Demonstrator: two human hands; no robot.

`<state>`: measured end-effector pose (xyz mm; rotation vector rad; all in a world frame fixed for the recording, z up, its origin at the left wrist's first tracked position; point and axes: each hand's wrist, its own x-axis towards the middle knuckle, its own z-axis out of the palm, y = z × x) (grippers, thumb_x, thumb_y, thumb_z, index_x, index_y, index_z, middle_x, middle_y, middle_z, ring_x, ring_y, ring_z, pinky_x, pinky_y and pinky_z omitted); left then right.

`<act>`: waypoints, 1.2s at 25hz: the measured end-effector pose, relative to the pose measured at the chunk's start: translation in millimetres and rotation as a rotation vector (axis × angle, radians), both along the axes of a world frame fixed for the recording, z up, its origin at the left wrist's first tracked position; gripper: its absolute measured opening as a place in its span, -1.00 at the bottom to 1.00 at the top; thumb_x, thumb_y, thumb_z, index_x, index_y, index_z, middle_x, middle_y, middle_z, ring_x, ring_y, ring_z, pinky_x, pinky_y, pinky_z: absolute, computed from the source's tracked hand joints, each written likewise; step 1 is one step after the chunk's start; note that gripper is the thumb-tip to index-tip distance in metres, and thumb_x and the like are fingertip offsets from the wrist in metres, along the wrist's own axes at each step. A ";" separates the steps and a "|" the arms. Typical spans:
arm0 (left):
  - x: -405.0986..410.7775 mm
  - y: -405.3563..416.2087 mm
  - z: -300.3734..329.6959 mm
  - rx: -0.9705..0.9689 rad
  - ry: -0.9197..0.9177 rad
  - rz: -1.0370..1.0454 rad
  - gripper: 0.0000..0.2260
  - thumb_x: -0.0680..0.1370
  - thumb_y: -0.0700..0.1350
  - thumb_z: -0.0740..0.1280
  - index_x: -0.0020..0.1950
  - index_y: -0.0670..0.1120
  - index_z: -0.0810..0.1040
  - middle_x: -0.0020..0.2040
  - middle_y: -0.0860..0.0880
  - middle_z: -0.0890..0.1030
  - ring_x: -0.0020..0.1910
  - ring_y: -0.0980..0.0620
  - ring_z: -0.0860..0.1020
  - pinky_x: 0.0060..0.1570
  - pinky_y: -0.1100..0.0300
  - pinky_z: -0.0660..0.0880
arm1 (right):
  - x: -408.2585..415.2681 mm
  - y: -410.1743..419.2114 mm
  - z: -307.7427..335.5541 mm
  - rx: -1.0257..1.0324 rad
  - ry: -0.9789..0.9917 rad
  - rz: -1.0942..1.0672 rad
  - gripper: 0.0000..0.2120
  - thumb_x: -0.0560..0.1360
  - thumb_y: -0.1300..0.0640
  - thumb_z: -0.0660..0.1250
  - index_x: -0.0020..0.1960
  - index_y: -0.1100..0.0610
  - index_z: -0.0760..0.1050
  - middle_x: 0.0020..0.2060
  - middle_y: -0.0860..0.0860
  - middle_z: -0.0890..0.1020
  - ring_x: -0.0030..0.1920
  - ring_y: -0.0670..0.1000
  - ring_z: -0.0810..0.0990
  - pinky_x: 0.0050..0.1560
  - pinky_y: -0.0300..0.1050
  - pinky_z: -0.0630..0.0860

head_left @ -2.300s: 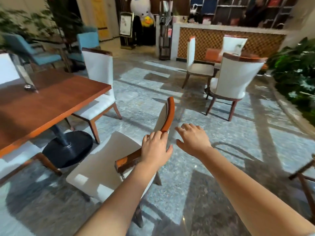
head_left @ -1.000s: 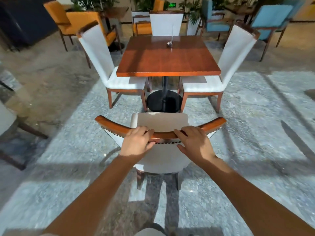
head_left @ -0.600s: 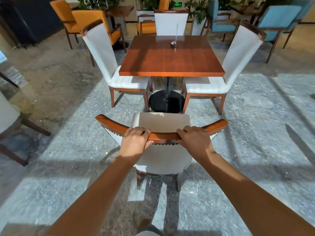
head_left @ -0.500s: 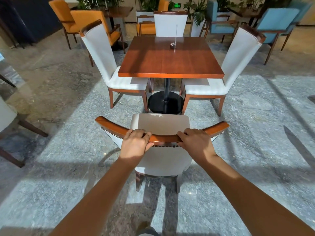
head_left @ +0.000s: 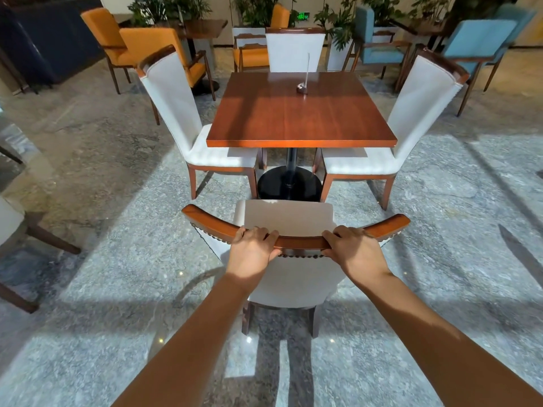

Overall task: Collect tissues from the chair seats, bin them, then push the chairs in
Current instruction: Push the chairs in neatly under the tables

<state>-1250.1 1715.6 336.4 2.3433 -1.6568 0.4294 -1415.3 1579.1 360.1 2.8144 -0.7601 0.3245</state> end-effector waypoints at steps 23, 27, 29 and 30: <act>135.7 -194.7 -4.7 -0.007 0.005 0.021 -0.63 0.28 -0.04 0.54 0.03 -0.14 0.63 -0.12 -0.12 0.68 -0.08 -0.09 0.65 0.13 -0.14 0.47 | 137.1 -192.9 0.3 0.045 0.028 -0.028 -0.70 0.21 0.04 0.56 -0.18 0.16 0.57 -0.37 0.09 0.61 -0.36 0.16 0.60 -0.35 -0.06 0.55; 150.0 -222.6 -4.1 -0.026 -0.025 0.033 -0.64 0.25 -0.04 0.56 -0.01 -0.14 0.66 -0.17 -0.13 0.70 -0.14 -0.09 0.66 0.04 -0.17 0.51 | 153.5 -223.1 -0.5 0.044 0.028 -0.026 -0.67 0.13 0.05 0.61 -0.22 0.14 0.59 -0.40 0.07 0.61 -0.41 0.14 0.61 -0.35 -0.06 0.58; 158.0 -234.7 -4.4 -0.023 -0.046 0.037 -0.62 0.23 -0.04 0.58 -0.01 -0.12 0.66 -0.16 -0.11 0.70 -0.14 -0.08 0.67 0.05 -0.14 0.52 | 161.7 -235.5 -1.8 0.040 0.028 -0.027 -0.66 0.11 0.05 0.62 -0.22 0.14 0.60 -0.41 0.07 0.61 -0.41 0.14 0.61 -0.34 -0.05 0.58; 162.1 -239.1 -3.7 -0.030 -0.044 0.032 -0.62 0.23 -0.04 0.58 -0.01 -0.11 0.66 -0.16 -0.11 0.70 -0.13 -0.07 0.67 0.06 -0.12 0.52 | 166.0 -239.9 -1.7 0.045 0.030 -0.030 -0.66 0.11 0.05 0.62 -0.21 0.14 0.60 -0.40 0.07 0.62 -0.40 0.14 0.61 -0.34 -0.05 0.58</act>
